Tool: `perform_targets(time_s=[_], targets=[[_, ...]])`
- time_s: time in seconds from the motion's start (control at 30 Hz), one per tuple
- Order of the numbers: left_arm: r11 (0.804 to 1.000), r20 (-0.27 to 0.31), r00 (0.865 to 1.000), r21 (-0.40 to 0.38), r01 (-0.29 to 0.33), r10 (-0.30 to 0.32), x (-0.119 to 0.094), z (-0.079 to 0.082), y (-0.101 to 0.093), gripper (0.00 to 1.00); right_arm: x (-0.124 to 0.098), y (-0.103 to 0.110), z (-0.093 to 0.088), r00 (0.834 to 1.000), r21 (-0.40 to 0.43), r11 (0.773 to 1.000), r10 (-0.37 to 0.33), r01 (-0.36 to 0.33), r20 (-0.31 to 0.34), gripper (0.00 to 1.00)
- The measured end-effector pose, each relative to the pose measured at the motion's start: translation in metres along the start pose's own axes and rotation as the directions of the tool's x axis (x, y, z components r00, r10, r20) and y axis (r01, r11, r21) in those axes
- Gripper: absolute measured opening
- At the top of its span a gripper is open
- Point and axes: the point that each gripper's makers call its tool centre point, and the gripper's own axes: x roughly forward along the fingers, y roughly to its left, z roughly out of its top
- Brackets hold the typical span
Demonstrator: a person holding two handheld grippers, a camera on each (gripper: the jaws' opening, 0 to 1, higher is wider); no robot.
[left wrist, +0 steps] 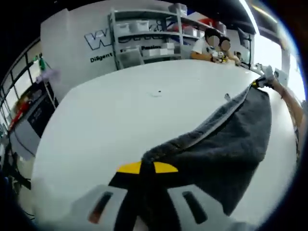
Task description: Fold the towel on the table until its edges align and the towel forms a compact rectangular stack.
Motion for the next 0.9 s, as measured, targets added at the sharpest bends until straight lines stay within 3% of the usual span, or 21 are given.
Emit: perform_targets(time_s=[0.1,0.23,0.4,0.47,0.63,0.73,0.8,0.9], targets=[[1.0,0.014,0.999,0.003,-0.03,0.03,0.001,0.0,0.003,0.18,-0.002,-0.006,-0.001,0.999,-0.028,0.998,-0.054,0.054,0.007,0.2],[0.999,0.047,0.998,-0.023,-0.048,0.049,0.0,-0.001,0.005,0.24,-0.006,-0.014,-0.004,0.993,-0.001,0.994,-0.112,0.112,0.023,0.27],[0.991,0.036,0.992,-0.055,-0.122,0.124,-0.002,-0.012,0.024,0.45,-0.013,-0.019,-0.009,0.987,0.04,0.988,-0.154,0.152,0.05,0.34],[0.987,0.063,0.989,-0.101,-0.125,0.132,-0.009,-0.013,0.026,0.53,-0.017,-0.019,-0.009,0.985,0.044,0.986,-0.161,0.158,0.057,0.36],[0.982,0.051,0.989,-0.14,-0.131,0.139,-0.019,-0.021,0.033,0.7,-0.03,-0.015,-0.002,0.983,0.077,0.986,-0.153,0.145,0.102,0.46],[0.981,0.071,0.992,-0.171,-0.094,0.108,-0.025,-0.017,0.03,0.8,-0.035,-0.01,-0.005,0.988,0.082,0.99,-0.126,0.119,0.093,0.6],[0.979,0.075,0.996,-0.201,-0.036,0.052,-0.029,-0.015,0.021,0.87,-0.042,-0.006,-0.011,0.99,0.092,0.991,-0.107,0.099,0.087,0.7],[0.971,0.102,0.995,-0.24,0.019,0.005,-0.034,-0.01,0.007,0.93,-0.051,-0.006,-0.014,0.989,0.152,0.986,-0.083,0.064,0.123,0.75]])
